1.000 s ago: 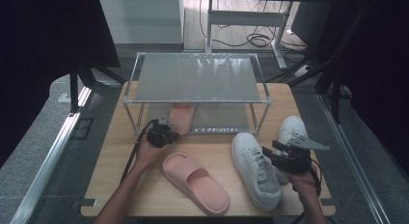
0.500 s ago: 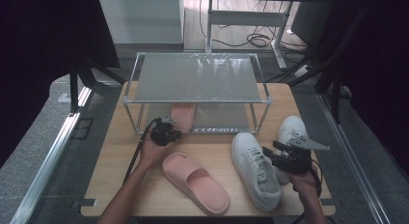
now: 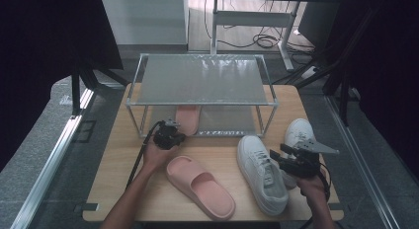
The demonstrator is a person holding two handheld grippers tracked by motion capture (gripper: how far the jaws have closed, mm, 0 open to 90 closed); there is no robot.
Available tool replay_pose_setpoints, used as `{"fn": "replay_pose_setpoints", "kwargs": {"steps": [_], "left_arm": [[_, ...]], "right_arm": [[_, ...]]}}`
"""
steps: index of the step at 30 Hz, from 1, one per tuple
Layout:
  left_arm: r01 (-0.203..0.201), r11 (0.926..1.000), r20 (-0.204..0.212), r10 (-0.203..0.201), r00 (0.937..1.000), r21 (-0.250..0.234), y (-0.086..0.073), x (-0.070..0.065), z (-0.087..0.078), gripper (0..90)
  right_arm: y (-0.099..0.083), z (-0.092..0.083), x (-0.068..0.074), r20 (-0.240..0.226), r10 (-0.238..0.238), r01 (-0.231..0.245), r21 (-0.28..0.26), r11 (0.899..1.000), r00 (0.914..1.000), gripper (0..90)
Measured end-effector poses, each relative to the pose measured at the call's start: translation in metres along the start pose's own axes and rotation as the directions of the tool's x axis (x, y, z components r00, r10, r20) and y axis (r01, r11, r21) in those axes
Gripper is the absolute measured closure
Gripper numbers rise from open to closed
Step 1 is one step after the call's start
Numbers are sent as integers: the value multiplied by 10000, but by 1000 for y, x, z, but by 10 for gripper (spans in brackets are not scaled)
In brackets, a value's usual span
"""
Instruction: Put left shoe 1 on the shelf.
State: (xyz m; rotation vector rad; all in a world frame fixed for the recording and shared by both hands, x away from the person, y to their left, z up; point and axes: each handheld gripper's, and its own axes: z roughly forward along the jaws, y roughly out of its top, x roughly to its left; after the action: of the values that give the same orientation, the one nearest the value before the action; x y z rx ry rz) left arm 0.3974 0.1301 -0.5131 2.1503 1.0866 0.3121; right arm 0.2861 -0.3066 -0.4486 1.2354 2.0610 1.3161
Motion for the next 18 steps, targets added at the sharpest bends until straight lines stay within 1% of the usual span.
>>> {"fn": "replay_pose_setpoints", "kwargs": {"steps": [1, 2, 3, 4, 9, 11, 13, 17, 18], "left_arm": [[-24, 10000, -53, 23, 10000, -81, -1, -1, -4, 877], [-104, 9998, -211, 100, 9997, -170, -1, -2, -9, 876], [-96, 9996, -348, 87, 9994, -262, -3, -4, -13, 876], [-160, 9994, -391, 147, 9991, -322, -4, -5, -18, 873], [190, 9968, -126, -200, 9997, -780, -16, -8, -40, 868], [425, 9950, -6, -427, 9991, -900, -22, -8, -47, 871], [546, 9938, 43, -544, 9985, -969, -28, -9, -52, 870], [658, 9922, 131, -647, 9978, -1064, -35, -11, -61, 862], [822, 9894, 177, -807, 9966, -1199, -37, -12, -65, 858]], "right_arm": [[0, 0, 0, -1, 10, -10, 1, 10000, 10000, 469], [0, -1, 0, 0, 8, -8, -5, 10000, 10000, 469], [0, -1, 0, -1, 8, -8, -7, 10000, 10000, 469], [0, -1, 0, -8, 3, -3, -8, 10000, 10000, 469], [0, 1, 0, -57, 5, -5, 30, 10000, 10000, 469], [0, 0, 2, -77, 14, -14, -39, 10000, 10000, 469], [2, -1, 4, -121, -34, 33, -95, 9999, 9999, 469], [3, -1, 6, -191, -63, 61, -121, 9999, 9998, 469], [2, 0, 6, -206, -61, 58, -114, 9999, 9998, 469]]}}
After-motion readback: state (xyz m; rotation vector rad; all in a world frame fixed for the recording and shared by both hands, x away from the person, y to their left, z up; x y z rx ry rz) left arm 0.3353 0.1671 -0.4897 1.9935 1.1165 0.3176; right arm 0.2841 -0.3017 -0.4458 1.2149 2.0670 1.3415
